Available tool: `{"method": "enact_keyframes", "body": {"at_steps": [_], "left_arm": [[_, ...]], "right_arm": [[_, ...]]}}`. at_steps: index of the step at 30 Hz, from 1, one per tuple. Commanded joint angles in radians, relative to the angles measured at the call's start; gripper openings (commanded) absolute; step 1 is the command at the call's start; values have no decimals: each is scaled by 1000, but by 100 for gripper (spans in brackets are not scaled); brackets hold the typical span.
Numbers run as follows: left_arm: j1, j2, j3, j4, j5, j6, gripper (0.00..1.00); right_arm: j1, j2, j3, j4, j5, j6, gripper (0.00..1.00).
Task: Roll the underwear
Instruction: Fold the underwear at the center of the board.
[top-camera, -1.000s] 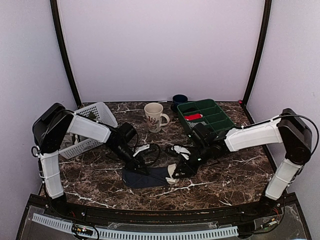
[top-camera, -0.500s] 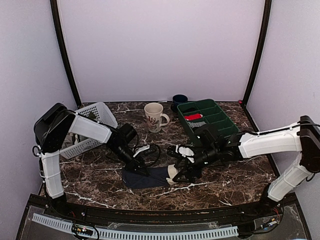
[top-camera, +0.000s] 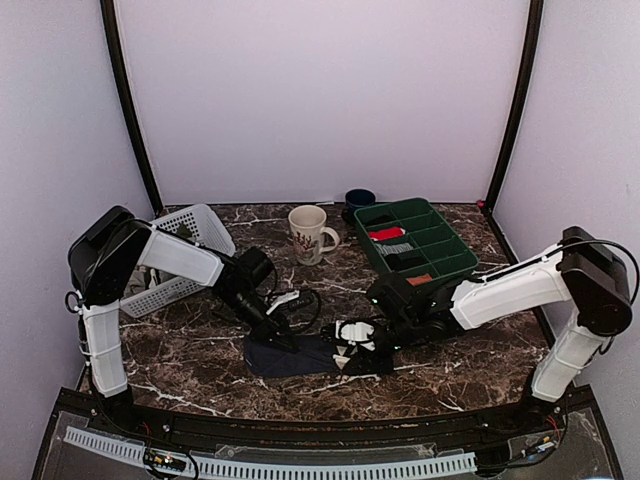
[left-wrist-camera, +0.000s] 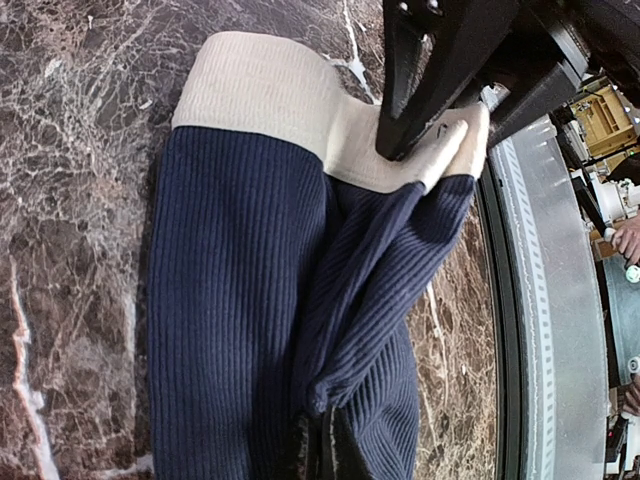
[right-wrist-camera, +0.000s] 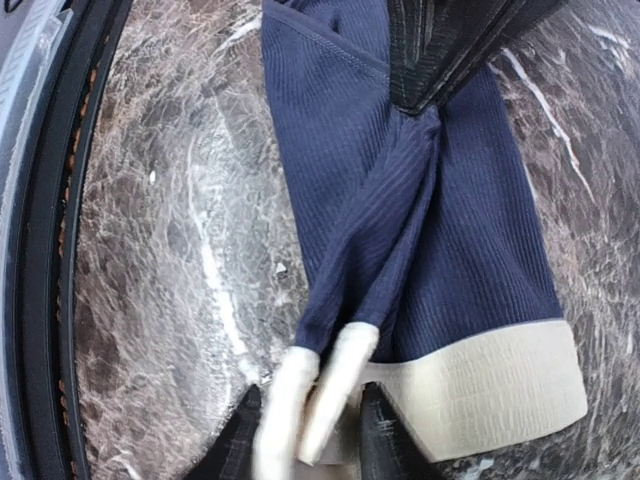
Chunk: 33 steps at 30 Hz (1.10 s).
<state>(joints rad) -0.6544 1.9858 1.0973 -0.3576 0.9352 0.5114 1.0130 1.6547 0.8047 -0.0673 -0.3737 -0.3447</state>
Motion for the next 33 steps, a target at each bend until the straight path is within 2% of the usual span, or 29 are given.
{"method": "enact_keyframes", "body": {"at_steps": [1, 4, 11, 23, 33], "left_arm": [[4, 7, 14, -31, 13, 9, 0], [4, 5, 10, -29, 12, 12, 0], [6, 5, 5, -22, 13, 13, 0], [18, 2, 14, -17, 21, -3, 0], [30, -116, 29, -70, 46, -24, 0]], "right_arm": [[7, 10, 36, 26, 36, -28, 17], [7, -10, 65, -15, 36, -18, 0], [-22, -47, 128, -127, -27, 5, 0], [-218, 208, 259, -233, -440, 200, 0], [-260, 334, 303, -339, -410, 258, 0]]}}
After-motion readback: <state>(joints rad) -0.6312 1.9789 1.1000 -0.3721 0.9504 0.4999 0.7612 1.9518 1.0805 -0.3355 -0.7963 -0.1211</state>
